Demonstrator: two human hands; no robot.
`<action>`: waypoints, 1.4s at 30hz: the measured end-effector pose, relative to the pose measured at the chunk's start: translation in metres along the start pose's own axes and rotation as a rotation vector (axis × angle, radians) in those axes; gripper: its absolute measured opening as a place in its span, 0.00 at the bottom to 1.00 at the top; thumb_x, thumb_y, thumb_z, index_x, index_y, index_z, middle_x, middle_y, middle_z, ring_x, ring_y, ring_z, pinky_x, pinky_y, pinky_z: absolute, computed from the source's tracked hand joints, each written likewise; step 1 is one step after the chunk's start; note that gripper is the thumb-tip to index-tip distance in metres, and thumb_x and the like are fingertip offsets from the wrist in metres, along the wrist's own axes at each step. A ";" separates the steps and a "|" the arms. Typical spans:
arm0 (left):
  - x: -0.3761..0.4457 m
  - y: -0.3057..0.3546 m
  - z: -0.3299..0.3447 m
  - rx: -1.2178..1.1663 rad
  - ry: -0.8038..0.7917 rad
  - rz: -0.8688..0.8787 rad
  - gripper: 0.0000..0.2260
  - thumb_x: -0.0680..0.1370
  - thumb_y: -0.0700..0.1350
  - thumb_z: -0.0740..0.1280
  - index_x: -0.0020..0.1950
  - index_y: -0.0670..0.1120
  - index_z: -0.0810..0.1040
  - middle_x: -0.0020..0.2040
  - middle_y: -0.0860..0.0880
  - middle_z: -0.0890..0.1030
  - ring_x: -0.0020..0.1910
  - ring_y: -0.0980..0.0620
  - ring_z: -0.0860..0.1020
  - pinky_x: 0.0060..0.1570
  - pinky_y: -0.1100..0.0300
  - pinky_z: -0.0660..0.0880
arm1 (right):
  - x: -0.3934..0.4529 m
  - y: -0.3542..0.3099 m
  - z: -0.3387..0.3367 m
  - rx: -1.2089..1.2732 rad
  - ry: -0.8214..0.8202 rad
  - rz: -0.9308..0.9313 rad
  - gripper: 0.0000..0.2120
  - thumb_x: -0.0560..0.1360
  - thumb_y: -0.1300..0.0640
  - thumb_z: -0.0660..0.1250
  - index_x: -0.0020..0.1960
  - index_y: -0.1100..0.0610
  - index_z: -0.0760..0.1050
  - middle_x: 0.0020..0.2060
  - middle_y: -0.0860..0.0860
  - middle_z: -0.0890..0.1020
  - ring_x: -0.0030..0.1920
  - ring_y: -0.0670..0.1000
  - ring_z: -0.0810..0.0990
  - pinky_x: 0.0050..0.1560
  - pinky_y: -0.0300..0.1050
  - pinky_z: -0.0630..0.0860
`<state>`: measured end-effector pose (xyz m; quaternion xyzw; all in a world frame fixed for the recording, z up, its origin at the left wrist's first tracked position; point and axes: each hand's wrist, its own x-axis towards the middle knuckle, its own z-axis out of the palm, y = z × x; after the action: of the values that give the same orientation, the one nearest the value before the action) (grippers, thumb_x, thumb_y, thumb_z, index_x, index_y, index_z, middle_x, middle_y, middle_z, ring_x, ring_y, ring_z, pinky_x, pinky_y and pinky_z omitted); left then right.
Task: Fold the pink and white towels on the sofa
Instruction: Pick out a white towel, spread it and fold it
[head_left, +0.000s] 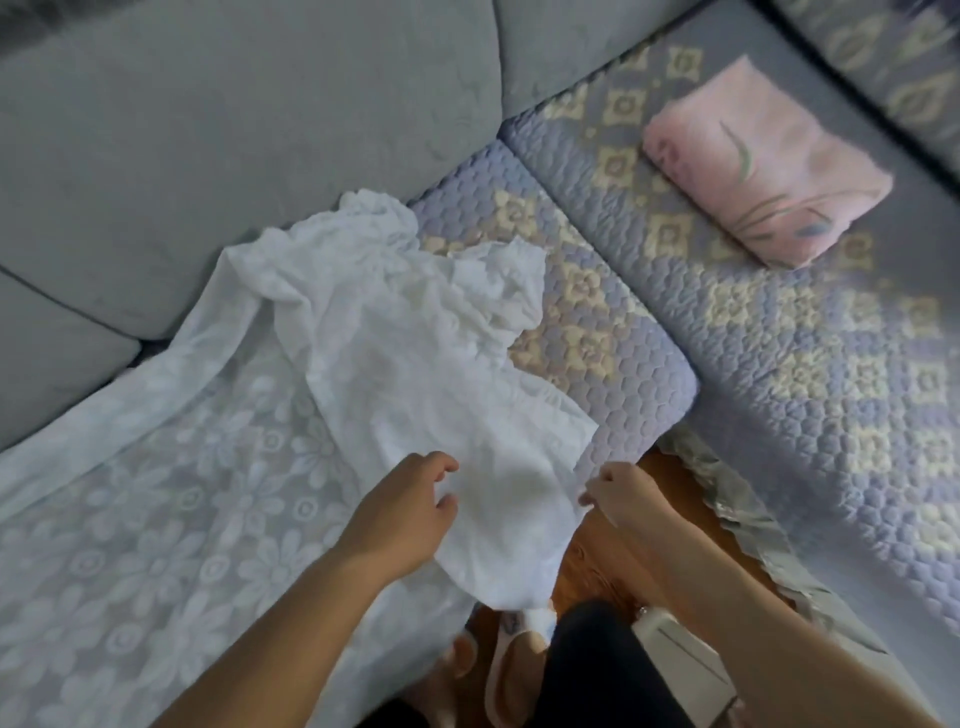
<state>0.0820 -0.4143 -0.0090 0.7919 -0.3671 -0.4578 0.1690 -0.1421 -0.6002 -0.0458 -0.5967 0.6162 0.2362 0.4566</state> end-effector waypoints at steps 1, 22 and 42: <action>0.005 0.010 -0.003 -0.019 -0.024 0.040 0.17 0.82 0.52 0.63 0.71 0.60 0.68 0.64 0.59 0.72 0.57 0.59 0.76 0.56 0.61 0.75 | -0.006 -0.006 -0.015 0.120 -0.016 -0.048 0.05 0.78 0.61 0.66 0.44 0.59 0.78 0.39 0.52 0.86 0.39 0.54 0.78 0.41 0.49 0.74; 0.183 0.139 -0.067 0.352 -0.117 -0.142 0.34 0.78 0.46 0.68 0.80 0.62 0.56 0.73 0.52 0.62 0.61 0.49 0.76 0.57 0.54 0.76 | 0.090 -0.096 -0.217 -0.078 -0.248 -0.495 0.10 0.80 0.49 0.65 0.43 0.50 0.69 0.33 0.45 0.74 0.30 0.40 0.72 0.29 0.34 0.68; 0.184 0.265 -0.268 -0.788 0.799 -0.196 0.02 0.81 0.41 0.64 0.49 0.47 0.75 0.39 0.48 0.77 0.24 0.49 0.76 0.27 0.59 0.72 | 0.133 -0.161 -0.113 0.156 -0.648 -0.378 0.41 0.71 0.44 0.77 0.78 0.50 0.63 0.72 0.49 0.69 0.67 0.51 0.71 0.62 0.47 0.72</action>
<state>0.2536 -0.7464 0.1812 0.8111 -0.0010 -0.2386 0.5340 -0.0037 -0.7925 -0.0637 -0.5574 0.3352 0.2768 0.7073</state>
